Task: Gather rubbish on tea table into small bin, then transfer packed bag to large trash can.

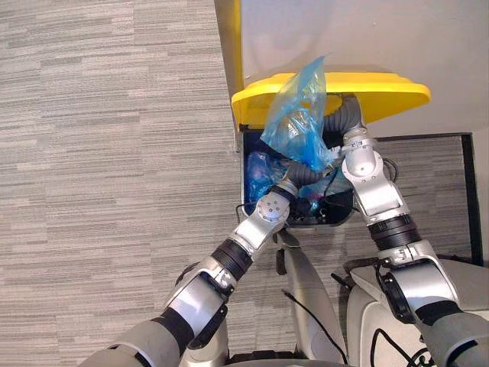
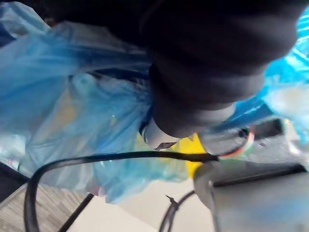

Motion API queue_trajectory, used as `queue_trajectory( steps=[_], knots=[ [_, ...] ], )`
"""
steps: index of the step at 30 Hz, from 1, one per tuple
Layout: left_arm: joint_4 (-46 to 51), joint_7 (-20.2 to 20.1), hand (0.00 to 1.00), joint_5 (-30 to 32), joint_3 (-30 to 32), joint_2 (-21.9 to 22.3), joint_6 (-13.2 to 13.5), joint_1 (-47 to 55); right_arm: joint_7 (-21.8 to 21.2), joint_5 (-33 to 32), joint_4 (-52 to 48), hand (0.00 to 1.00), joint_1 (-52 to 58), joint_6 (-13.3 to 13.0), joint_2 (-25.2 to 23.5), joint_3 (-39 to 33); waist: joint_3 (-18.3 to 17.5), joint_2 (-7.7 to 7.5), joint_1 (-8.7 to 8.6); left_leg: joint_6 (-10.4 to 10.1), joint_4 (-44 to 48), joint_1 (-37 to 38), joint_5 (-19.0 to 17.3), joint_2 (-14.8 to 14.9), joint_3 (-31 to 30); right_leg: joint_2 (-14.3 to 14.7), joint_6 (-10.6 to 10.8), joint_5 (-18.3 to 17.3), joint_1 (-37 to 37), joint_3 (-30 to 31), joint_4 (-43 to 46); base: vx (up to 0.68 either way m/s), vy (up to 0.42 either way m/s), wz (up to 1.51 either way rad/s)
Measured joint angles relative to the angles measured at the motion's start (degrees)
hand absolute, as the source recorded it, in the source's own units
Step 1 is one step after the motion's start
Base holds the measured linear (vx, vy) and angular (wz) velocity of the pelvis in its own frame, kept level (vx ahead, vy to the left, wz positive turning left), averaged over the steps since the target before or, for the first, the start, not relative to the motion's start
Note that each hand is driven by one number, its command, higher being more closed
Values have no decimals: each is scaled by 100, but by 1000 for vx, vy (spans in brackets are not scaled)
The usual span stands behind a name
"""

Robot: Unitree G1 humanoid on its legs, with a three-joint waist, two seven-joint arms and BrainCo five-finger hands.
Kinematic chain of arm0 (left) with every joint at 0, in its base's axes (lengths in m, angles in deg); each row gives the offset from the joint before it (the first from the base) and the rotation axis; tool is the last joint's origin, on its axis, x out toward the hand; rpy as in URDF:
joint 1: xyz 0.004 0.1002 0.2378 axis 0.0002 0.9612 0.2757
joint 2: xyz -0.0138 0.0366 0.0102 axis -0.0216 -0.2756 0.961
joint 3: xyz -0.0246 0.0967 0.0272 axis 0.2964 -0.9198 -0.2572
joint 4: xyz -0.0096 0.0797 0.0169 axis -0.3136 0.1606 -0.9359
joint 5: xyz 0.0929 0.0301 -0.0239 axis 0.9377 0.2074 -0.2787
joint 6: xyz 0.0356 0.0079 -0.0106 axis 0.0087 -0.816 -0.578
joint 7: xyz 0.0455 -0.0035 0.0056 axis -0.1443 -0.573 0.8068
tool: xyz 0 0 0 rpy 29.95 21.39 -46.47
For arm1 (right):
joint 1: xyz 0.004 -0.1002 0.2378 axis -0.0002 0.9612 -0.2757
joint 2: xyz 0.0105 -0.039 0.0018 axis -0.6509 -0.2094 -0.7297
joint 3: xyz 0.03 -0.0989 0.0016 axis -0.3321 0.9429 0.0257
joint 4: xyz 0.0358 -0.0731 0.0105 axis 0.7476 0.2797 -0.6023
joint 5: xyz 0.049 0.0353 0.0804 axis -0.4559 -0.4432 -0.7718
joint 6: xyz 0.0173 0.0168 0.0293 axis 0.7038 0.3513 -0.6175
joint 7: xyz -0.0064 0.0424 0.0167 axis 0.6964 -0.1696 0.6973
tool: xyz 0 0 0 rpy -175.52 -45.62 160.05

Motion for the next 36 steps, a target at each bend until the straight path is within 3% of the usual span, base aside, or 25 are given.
queue_trajectory(
  steps=[9,10,28,36],
  knots=[
    [-365,73,100,386,330,-148,-109,46,7,11,-195,0,5,-37,-136,8,1,1,14,24,475,-587,-189,119,147,103,-32,79,-450,69,41,38,-3,-9],
    [-372,81,0,443,429,-154,-119,74,9,23,-292,0,6,-38,-132,7,1,1,10,27,519,-630,-235,133,152,113,-32,78,-495,70,72,38,14,-5],
    [-566,73,0,808,1010,-189,-222,309,8,335,-933,0,28,-83,79,86,70,55,102,40,892,-955,-384,196,147,147,-55,38,-783,67,337,16,1,-1],
    [-314,60,0,800,1054,-257,-219,758,-22,343,-1259,0,530,-94,210,219,70,55,140,35,935,-678,-387,193,64,100,-67,-35,-470,-38,432,17,-4,6]
  ],
)
